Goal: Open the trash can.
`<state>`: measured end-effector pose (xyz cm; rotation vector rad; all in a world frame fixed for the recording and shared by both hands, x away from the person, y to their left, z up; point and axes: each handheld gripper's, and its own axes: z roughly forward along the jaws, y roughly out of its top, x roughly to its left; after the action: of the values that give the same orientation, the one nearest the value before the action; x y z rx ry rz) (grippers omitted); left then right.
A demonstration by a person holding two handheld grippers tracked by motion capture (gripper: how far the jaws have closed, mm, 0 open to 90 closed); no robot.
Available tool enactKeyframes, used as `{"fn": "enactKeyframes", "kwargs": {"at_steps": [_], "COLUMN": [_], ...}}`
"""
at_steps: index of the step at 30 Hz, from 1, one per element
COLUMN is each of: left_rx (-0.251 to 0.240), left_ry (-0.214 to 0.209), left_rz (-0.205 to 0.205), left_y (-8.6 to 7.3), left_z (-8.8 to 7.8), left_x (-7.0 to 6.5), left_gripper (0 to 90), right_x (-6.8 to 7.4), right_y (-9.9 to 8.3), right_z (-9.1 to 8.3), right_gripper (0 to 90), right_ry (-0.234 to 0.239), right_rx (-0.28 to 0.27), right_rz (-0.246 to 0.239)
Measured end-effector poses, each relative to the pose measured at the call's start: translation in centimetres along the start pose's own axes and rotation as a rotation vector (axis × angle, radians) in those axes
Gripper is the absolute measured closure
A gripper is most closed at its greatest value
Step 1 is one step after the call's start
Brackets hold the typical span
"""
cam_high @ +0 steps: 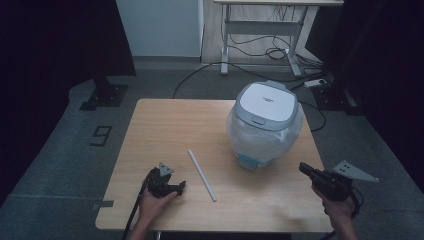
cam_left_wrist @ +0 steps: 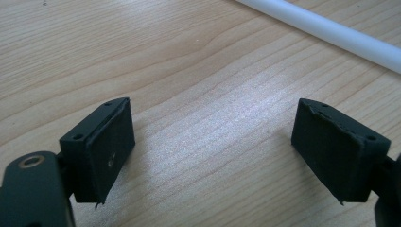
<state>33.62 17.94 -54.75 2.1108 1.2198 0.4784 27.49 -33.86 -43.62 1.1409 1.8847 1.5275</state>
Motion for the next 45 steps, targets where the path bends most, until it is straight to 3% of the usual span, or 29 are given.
{"fn": "enactKeyframes", "kwargs": {"at_steps": [6,17,28,45], "left_rx": [0.000,0.002,0.002,0.001], "left_ry": [0.001,0.001,0.000,0.001], "left_rz": [-0.001,0.000,0.000,-0.001], "left_y": [0.0,0.0,0.0,0.0], "left_z": [0.0,0.0,0.0,0.0], "left_x": [0.0,0.0,0.0,0.0], "left_gripper": [13.8,13.8,13.8,13.8], "right_x": [0.3,1.3,1.9,2.8], "right_y": [3.0,6.4,8.9,11.0], "right_z": [0.1,1.2,2.6,4.6], "right_gripper": [89.9,89.9,90.0,89.9], "right_ry": [0.044,0.071,0.083,0.098], "right_rx": [-0.031,-0.047,-0.047,-0.029], "right_rz": [-0.030,-0.056,-0.073,-0.099]}}
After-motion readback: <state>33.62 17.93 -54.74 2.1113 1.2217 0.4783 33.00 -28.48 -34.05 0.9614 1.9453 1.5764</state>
